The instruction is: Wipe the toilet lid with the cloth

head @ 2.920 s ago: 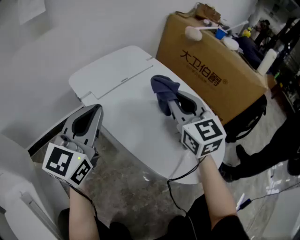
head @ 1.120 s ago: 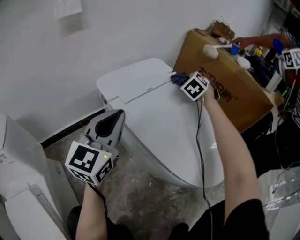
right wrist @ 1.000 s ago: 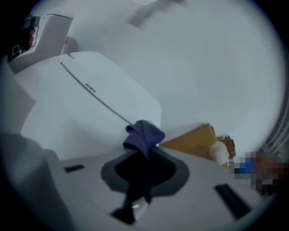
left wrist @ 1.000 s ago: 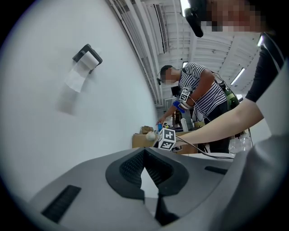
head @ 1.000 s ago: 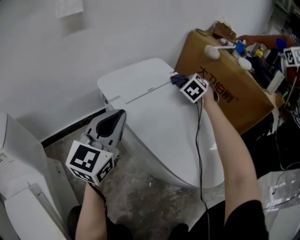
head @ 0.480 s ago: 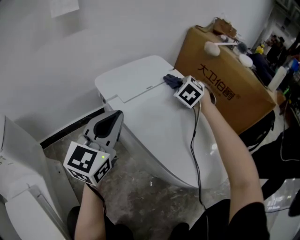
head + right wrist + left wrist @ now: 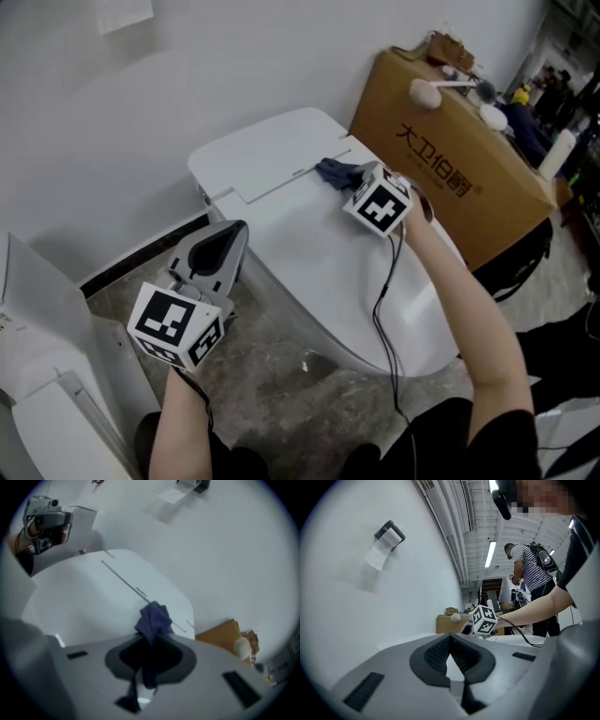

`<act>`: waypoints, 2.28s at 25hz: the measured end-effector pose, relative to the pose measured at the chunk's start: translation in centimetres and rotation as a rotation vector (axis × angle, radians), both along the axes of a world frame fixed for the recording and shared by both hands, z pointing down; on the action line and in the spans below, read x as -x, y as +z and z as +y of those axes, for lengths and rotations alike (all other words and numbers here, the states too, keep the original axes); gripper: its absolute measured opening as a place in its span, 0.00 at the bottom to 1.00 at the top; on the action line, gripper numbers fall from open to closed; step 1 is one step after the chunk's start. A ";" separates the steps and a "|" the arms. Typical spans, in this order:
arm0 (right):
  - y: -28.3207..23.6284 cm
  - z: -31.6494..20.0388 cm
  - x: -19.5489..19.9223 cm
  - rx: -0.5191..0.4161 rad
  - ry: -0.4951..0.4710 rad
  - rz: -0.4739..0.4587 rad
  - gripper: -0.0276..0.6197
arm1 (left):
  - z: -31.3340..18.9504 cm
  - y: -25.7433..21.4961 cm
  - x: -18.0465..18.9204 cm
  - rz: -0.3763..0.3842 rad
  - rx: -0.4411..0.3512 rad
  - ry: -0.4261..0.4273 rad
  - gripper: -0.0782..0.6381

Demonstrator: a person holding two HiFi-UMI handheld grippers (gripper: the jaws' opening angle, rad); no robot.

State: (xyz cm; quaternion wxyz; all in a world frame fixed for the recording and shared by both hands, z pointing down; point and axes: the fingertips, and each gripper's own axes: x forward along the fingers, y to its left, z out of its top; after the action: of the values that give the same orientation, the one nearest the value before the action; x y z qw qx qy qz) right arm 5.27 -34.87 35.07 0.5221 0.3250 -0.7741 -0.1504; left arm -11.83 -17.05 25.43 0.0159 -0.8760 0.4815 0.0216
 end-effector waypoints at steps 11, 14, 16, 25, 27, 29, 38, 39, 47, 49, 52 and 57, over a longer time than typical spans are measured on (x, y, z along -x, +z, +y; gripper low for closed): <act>-0.3 4.3 2.4 0.016 -0.074 -0.023 0.15 | -0.1 0.8 -0.5 -0.019 0.016 0.007 0.13; -0.3 5.4 2.9 0.018 -0.088 -0.024 0.15 | -0.2 1.0 -0.5 -0.022 0.020 0.009 0.13; -0.3 6.1 3.3 0.017 -0.096 -0.025 0.15 | -0.2 1.1 -0.6 -0.024 0.024 0.011 0.13; -0.3 8.6 4.3 0.009 -0.126 -0.006 0.15 | -0.2 1.4 -0.9 -0.037 0.027 0.015 0.13; -0.3 9.2 4.5 0.008 -0.132 0.006 0.15 | -0.2 1.3 -1.0 -0.040 0.031 0.015 0.13; -0.3 9.8 4.7 0.007 -0.140 0.015 0.15 | -0.2 1.3 -1.0 -0.043 0.030 0.015 0.13; -0.3 12.1 5.6 0.005 -0.166 0.081 0.15 | -0.3 1.3 -1.5 -0.053 0.029 0.019 0.13; -0.2 12.4 5.7 0.007 -0.168 0.086 0.15 | -0.3 1.4 -1.5 -0.055 0.032 0.019 0.13; -0.2 15.3 6.7 0.005 -0.214 0.141 0.15 | -0.3 1.3 -2.4 -0.075 0.029 0.025 0.13; -0.2 16.0 6.9 0.000 -0.227 0.157 0.15 | -0.3 1.4 -2.6 -0.081 0.027 0.030 0.13; -0.2 16.9 7.3 -0.018 -0.241 0.180 0.15 | -0.2 1.4 -2.8 -0.082 0.029 0.033 0.13; -0.3 18.5 7.7 -0.039 -0.263 0.210 0.15 | -0.2 1.4 -2.9 -0.088 0.027 0.036 0.13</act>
State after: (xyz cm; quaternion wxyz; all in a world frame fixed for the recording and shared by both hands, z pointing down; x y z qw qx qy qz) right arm -2.40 -16.41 34.80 0.5694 0.2135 -0.7480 -0.2658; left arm -8.96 -17.26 26.86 0.0250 -0.8848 0.4647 -0.0233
